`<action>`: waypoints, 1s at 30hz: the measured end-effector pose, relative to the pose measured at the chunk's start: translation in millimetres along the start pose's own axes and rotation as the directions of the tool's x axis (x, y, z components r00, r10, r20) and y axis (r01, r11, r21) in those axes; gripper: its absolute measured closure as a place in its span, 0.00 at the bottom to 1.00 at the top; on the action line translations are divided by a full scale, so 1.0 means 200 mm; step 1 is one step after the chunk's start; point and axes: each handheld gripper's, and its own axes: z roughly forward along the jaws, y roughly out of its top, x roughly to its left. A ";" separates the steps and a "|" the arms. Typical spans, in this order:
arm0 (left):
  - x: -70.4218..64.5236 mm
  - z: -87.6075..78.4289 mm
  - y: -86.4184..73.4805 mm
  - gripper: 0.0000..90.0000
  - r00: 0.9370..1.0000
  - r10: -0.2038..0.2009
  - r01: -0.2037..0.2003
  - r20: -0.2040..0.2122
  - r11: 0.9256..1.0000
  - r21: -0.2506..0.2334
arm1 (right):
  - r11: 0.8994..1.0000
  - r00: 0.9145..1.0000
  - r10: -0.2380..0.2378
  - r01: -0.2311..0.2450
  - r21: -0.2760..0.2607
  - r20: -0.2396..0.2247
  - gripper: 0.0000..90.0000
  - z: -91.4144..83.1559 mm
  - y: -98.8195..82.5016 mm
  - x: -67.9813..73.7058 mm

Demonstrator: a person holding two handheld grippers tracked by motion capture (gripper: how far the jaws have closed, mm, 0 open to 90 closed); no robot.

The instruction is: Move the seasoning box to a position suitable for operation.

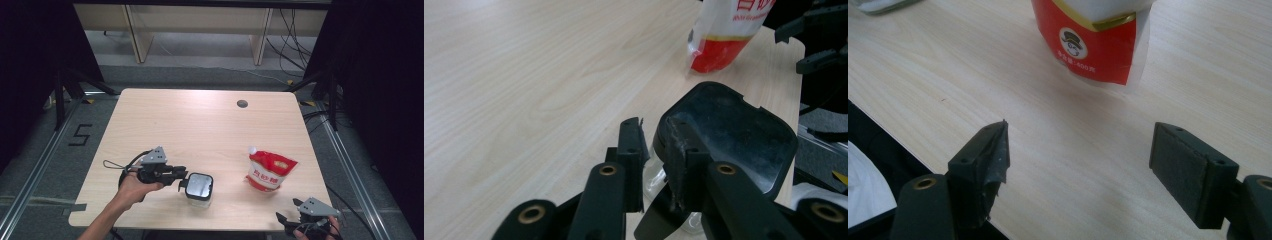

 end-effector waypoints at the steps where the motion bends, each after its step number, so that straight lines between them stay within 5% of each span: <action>1: 0.00 -0.02 -0.01 0.84 1.000 -0.009 0.009 -0.022 1.000 -0.004 | 1.000 1.000 0.000 0.000 0.000 0.000 0.28 0.00 0.00 0.00; 3: 0.02 -0.06 -0.04 0.78 0.999 -0.008 0.007 -0.037 0.999 -0.042 | 1.000 1.000 -0.020 0.020 -0.003 0.000 0.28 0.00 0.00 -0.01; 6: 0.03 -0.09 -0.08 0.74 1.000 -0.015 0.014 -0.017 0.998 -0.064 | 1.000 1.000 0.015 -0.015 0.001 -0.002 0.28 0.00 0.00 0.01; 7: 0.04 -0.11 -0.12 0.70 1.000 0.008 -0.010 -0.022 0.997 -0.071 | 1.000 1.000 0.009 -0.009 0.011 -0.012 0.28 0.00 0.00 0.00; 15: 0.06 -0.20 -0.26 0.62 0.999 0.027 -0.031 -0.044 0.997 -0.070 | 1.000 1.000 0.014 -0.014 0.004 0.003 0.28 0.00 0.00 0.01; 17: 0.05 -0.19 -0.29 0.60 0.999 0.003 -0.006 -0.047 0.998 -0.060 | 1.000 1.000 0.016 -0.016 0.013 -0.012 0.28 0.00 0.00 0.01; 20: 0.05 -0.14 -0.30 0.58 0.997 0.053 -0.054 -0.048 0.998 -0.016 | 1.000 1.000 0.009 -0.009 0.015 -0.022 0.28 0.01 0.01 0.01; 30: 0.00 -0.03 -0.29 0.56 0.994 0.103 -0.102 -0.040 0.994 0.029 | 1.000 1.000 0.004 -0.004 0.012 -0.012 0.28 0.01 0.01 0.01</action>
